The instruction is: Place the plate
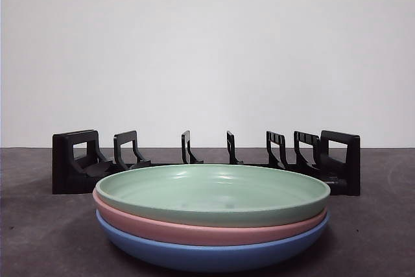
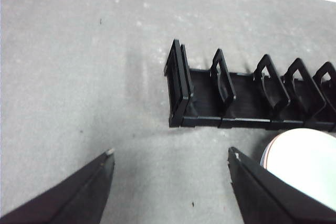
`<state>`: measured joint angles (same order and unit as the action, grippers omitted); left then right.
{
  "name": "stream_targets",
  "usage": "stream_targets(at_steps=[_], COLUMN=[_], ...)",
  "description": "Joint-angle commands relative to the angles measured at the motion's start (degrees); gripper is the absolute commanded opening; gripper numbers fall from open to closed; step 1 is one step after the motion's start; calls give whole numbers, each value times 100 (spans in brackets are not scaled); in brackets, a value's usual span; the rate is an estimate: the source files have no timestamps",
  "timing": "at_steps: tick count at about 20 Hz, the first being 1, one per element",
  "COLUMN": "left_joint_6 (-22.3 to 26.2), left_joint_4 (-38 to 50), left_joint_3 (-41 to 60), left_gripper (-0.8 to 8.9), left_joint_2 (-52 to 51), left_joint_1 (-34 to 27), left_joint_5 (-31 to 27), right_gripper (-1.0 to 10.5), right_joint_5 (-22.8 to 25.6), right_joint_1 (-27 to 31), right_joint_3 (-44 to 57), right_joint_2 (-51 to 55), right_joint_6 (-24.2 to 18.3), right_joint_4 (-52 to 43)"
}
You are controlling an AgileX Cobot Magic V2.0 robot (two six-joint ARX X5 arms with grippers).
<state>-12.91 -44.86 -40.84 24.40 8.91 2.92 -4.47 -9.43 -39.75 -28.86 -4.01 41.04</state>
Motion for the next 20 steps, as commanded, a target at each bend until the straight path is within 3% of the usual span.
stream_targets(at_steps=[1, 2, 3, 16, 20], left_joint_6=[-11, -11, 11, 177, 326], left_joint_4=[-55, -72, -96, 48, 1869], left_joint_3=[-46, -46, -46, 35, 1696], left_gripper=[339, 220, 6, 7, 7], left_joint_2=[11, 11, 11, -59, -1130], left_joint_1=[7, 7, 7, 4, -273], left_joint_5=[-15, -11, 17, 7, 7], right_gripper=[236, 46, 32, 19, 19], right_joint_5=[-48, -59, -111, -262, -262], right_joint_1=[-15, -15, -15, -20, -20], right_joint_3=[-22, -22, -20, -22, -22], right_joint_2=[144, 212, 251, 284, 284], right_joint_6=[103, 103, 59, 101, 101], right_joint_4=[192, 317, 404, 437, 437])
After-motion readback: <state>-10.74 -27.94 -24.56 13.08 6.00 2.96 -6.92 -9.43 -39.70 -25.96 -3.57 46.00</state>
